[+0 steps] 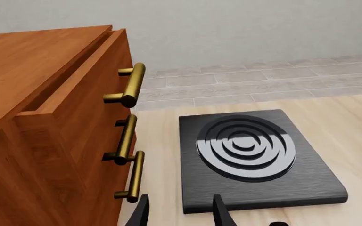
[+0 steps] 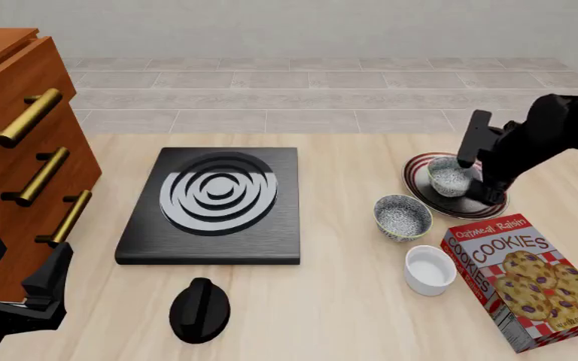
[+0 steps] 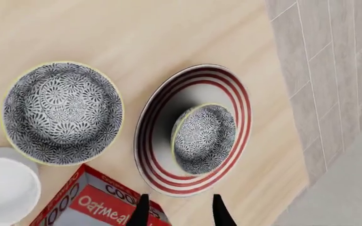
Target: Pick the akita bowl from table center and place it on the plate.
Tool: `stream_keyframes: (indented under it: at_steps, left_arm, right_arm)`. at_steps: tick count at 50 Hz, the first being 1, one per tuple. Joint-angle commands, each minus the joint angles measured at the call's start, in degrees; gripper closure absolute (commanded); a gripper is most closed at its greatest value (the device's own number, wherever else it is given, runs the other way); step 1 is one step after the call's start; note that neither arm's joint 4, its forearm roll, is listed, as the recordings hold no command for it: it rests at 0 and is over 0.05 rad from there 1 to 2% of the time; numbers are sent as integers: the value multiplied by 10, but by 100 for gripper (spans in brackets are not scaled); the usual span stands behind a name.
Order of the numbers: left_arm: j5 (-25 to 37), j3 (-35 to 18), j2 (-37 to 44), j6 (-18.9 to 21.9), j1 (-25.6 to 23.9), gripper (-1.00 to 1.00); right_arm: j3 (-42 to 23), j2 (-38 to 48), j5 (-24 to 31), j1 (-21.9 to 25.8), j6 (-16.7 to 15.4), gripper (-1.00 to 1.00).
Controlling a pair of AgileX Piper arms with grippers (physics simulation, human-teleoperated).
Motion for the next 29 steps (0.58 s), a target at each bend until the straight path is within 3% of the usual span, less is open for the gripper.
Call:
stream_keyframes:
  at_steps: [1, 16, 19, 21, 25, 29]
  left_arm:
    - [5, 0, -6, -1, -1, -100]
    - [-2, 0, 14, -6, -15, -100]
    - [2, 0, 8, -9, -14, -100]
    - [4, 0, 5, -9, -13, -100]
    - [5, 0, 4, -12, -12, -100]
    - [0, 0, 10, -13, -16, -100]
  right_arm:
    - [41, -84, 19, -2, -18, -100]
    - [103, -270, 91, -11, -57, -100]
    - [138, -316, 76, -17, -88, -100]
    - [133, -322, 80, -13, -79, -100]
    - [172, -388, 77, -4, -96, -100]
    - [185, -437, 76, 13, -81, -100]
